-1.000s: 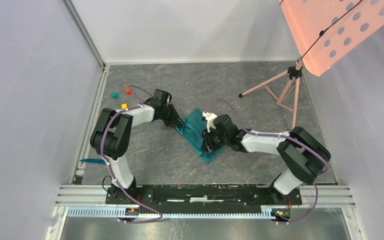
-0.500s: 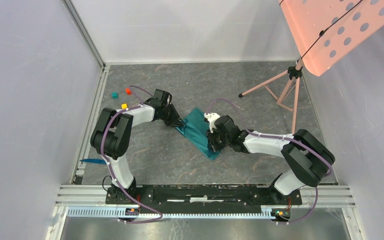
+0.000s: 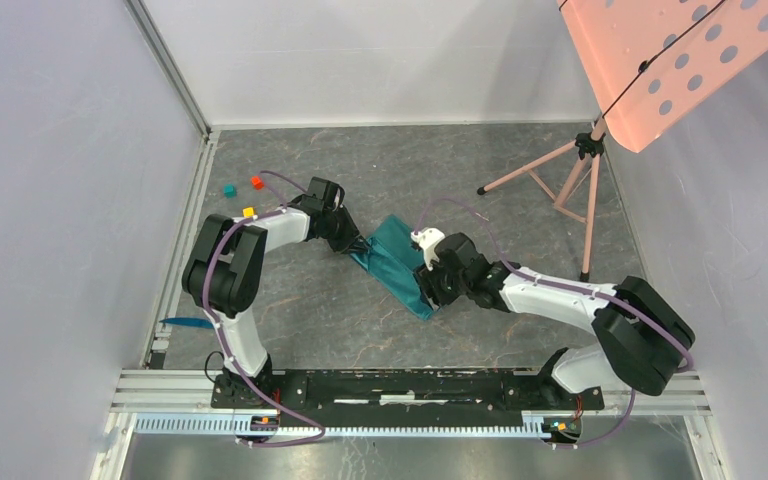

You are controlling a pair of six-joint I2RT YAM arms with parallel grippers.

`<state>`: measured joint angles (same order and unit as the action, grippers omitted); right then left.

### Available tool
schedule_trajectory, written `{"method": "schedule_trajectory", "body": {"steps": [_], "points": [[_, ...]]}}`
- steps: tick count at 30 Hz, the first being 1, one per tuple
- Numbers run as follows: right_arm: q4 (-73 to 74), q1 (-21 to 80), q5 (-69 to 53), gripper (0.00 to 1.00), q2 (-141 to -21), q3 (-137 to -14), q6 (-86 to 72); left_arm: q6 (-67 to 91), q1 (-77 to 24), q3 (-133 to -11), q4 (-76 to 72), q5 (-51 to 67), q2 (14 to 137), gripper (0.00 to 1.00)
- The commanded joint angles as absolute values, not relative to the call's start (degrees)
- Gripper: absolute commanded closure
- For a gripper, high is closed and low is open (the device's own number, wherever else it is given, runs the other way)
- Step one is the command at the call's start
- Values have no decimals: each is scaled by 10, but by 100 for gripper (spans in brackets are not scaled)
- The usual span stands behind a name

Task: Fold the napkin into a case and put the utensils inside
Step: Fold the lower triangle-folded napkin at the center of the board.

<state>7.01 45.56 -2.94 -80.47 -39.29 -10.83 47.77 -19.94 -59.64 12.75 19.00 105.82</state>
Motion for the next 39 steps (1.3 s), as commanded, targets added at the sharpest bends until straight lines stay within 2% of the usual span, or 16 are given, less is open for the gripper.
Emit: {"method": "schedule_trajectory", "body": {"steps": [1,9,13,17,20,24,26,29,33,39], "points": [[71,460,-33,46,-798,-363,-83,472,-194,-613,128,188,1074,81],[91,467,83,68,-781,-363,-69,467,-192,-616,134,188,1077,81],[96,484,63,68,-768,-387,-74,467,-192,-616,133,188,1081,81],[77,486,32,54,-779,-418,-84,467,-191,-618,134,191,1079,81],[33,485,-33,53,-811,-435,-99,467,-191,-621,139,193,1070,81],[-36,479,-108,63,-854,-435,-130,468,-191,-627,146,207,1042,72],[-53,476,-117,69,-866,-423,-138,469,-192,-627,147,219,1020,65],[-82,476,-124,74,-872,-395,-144,472,-192,-627,146,229,992,61],[-86,474,-125,79,-879,-385,-145,489,-192,-625,123,249,997,65],[-64,474,-127,78,-860,-401,-143,513,-192,-637,72,274,1068,72]]}}
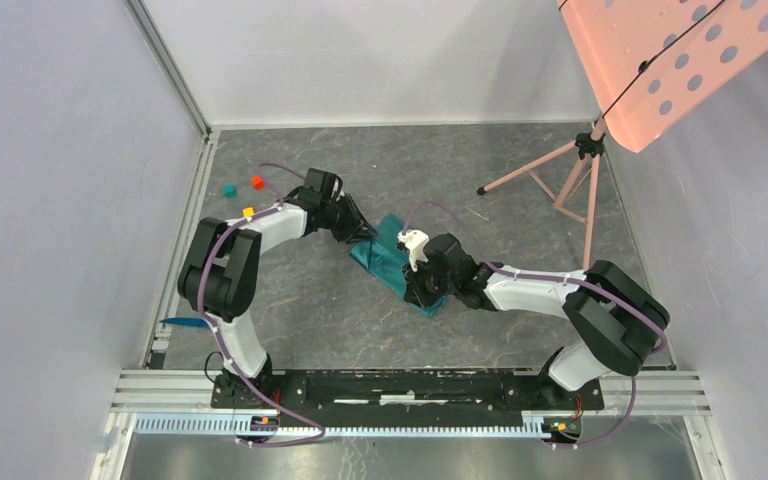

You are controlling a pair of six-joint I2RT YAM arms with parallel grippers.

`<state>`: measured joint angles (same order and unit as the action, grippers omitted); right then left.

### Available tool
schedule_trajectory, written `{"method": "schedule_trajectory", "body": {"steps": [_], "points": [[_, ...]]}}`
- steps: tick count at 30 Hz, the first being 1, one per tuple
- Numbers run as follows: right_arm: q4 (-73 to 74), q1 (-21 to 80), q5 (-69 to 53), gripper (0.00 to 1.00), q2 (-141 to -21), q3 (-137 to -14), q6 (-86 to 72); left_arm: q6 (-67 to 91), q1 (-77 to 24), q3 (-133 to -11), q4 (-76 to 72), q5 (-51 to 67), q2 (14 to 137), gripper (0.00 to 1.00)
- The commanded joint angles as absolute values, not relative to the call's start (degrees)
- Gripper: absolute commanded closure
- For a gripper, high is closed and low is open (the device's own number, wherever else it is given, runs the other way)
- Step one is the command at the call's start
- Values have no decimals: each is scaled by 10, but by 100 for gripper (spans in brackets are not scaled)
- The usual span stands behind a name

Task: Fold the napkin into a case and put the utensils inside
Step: Fold the lower triangle-folded napkin at the center of the board, then rotate the 2/3-rectangle-folded napkin at the center of the board.

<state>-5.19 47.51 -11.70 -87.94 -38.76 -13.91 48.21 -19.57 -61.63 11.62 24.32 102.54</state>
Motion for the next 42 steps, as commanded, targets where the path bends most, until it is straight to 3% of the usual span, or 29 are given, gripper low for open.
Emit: {"method": "schedule_trajectory", "body": {"steps": [1,6,16,20,26,30,36,42], "points": [[-57,474,-126,78,-852,-400,-142,512,-191,-644,71,271,1081,72],[-63,461,-136,75,-812,-346,-139,499,-187,-667,84,250,1119,74],[-137,451,-173,84,-819,-263,-171,448,-190,-693,137,227,1105,74],[-121,453,-176,84,-803,-289,-190,415,-201,-722,183,235,1064,65],[-2,431,-104,72,-782,-393,-104,377,-201,-729,264,217,965,40],[28,390,-134,68,-827,-431,-75,361,-201,-703,296,211,896,28],[4,379,-90,85,-869,-418,-76,373,-202,-582,281,203,802,26],[-29,386,-27,97,-846,-351,-98,402,-205,-459,226,182,774,36]]}}
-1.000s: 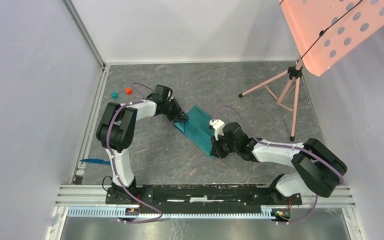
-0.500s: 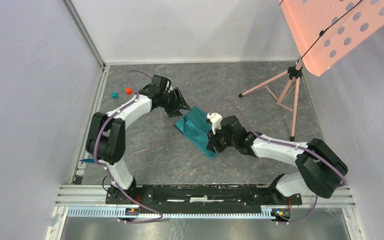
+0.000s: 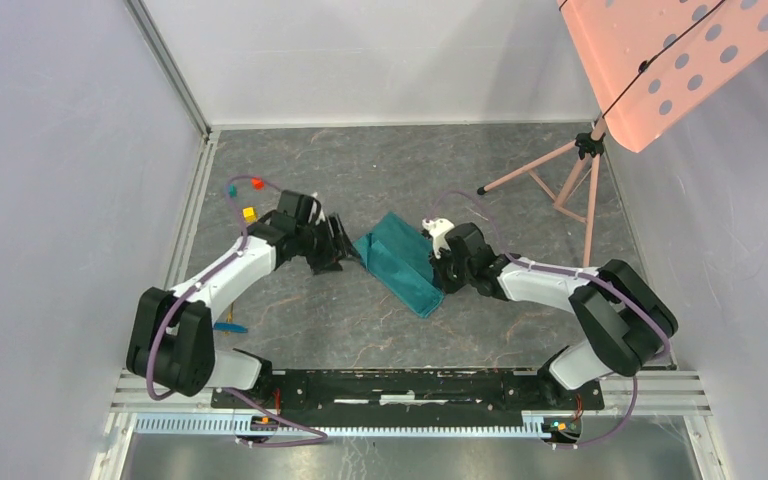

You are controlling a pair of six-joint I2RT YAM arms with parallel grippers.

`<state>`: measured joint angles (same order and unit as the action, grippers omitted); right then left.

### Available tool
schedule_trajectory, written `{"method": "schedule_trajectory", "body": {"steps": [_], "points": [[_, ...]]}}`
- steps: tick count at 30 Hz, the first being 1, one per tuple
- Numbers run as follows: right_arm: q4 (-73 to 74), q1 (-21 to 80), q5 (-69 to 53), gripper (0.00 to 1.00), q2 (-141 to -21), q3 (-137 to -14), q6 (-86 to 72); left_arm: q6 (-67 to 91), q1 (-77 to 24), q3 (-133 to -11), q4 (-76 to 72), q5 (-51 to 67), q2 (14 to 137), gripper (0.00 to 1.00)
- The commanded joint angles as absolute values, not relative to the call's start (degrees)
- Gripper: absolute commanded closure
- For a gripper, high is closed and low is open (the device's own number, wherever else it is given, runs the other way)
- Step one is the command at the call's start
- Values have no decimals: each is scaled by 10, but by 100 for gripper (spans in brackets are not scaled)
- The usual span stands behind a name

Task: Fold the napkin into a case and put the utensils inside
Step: Rotate the 2/3-rectangle-folded napkin at the center of the board.

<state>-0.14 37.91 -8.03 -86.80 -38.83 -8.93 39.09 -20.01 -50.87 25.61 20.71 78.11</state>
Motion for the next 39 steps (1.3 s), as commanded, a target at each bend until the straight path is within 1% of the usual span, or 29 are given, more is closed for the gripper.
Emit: {"method": "schedule_trajectory", "body": {"steps": [1,5,7,11,14,17,20,22,25,27,28,29,30,31,33,35,39], "points": [[-40,389,-24,98,-842,-334,-108,404,-206,-446,219,171,775,38],[-82,413,-7,99,-833,-277,-156,419,-207,-414,174,139,819,47],[-92,438,18,99,-825,-261,-183,422,-207,-428,161,134,872,53],[-121,492,32,99,-803,-241,-258,428,-207,-486,151,137,962,58],[-136,532,23,95,-801,-256,-287,422,-206,-533,158,124,1005,60],[-164,548,-50,88,-823,-295,-285,403,-205,-585,188,111,1035,61],[-181,548,-132,81,-847,-350,-268,378,-202,-621,219,84,1037,60],[-149,544,-125,72,-827,-377,-238,352,-202,-642,265,48,1016,57],[-100,494,-123,61,-764,-372,-212,319,-202,-640,305,2,946,43],[-74,438,-124,51,-717,-345,-211,311,-205,-626,325,6,897,34],[-60,406,-124,43,-693,-328,-209,313,-211,-614,330,17,871,30],[-52,379,-131,36,-681,-316,-208,320,-221,-604,331,29,851,27],[-46,349,-149,31,-673,-304,-206,331,-235,-592,331,38,828,25],[-49,325,-190,26,-675,-297,-200,340,-253,-585,335,39,810,23],[-38,294,-263,22,-704,-301,-185,363,-290,-576,345,26,786,23],[-20,279,-301,21,-737,-313,-166,398,-315,-558,343,26,766,23],[-42,284,-303,21,-720,-305,-172,439,-334,-503,318,32,727,23]]}}
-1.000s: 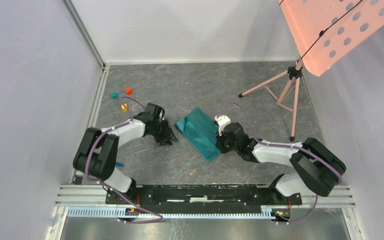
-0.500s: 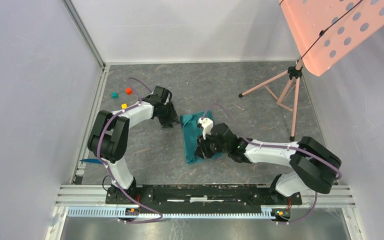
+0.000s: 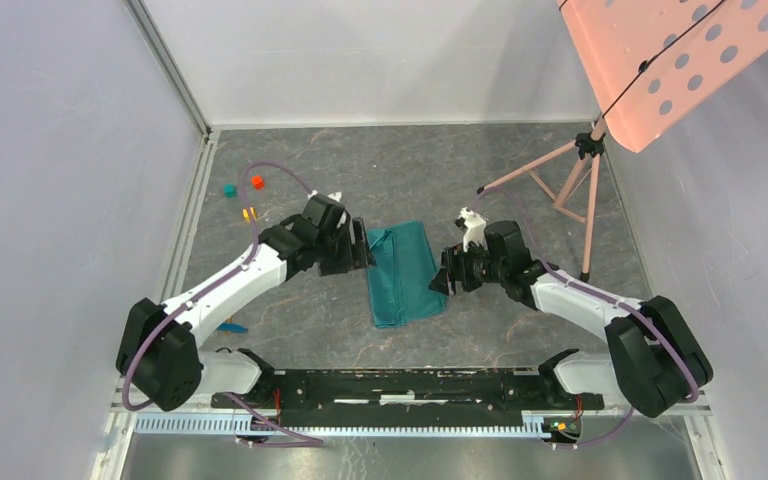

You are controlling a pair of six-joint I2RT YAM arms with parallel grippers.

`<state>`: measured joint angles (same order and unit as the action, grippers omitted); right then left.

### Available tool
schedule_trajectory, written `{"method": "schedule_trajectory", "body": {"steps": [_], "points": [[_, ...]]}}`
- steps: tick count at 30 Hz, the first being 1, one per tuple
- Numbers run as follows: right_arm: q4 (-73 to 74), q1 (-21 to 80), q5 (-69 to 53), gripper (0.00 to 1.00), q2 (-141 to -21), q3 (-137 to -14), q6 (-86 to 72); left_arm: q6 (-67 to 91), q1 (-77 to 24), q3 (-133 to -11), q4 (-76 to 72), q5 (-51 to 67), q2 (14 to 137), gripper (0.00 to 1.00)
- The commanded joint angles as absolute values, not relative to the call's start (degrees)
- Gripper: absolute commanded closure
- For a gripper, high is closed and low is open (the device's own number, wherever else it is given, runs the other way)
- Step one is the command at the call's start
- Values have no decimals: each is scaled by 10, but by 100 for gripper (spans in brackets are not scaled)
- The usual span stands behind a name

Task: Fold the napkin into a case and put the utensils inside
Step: Rotate the 2/3-rectangle-folded napkin at the center of the board.

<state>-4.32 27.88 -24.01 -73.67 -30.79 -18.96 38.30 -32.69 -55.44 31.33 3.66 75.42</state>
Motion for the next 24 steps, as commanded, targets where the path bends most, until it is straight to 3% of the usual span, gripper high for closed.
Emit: {"method": "schedule_trajectory", "body": {"steps": [1,4,11,17,24], "points": [[-40,290,-302,22,-720,-311,-180,443,-335,-488,314,31,717,24],[-53,330,-289,29,-731,-323,-222,455,-335,-454,292,49,701,28],[-185,364,-253,34,-828,-348,-334,503,-335,-366,198,107,703,41],[-284,365,-314,53,-941,-372,-411,522,-336,-326,163,127,675,49],[-277,386,-302,55,-931,-341,-410,540,-346,-296,104,163,696,58]]}}
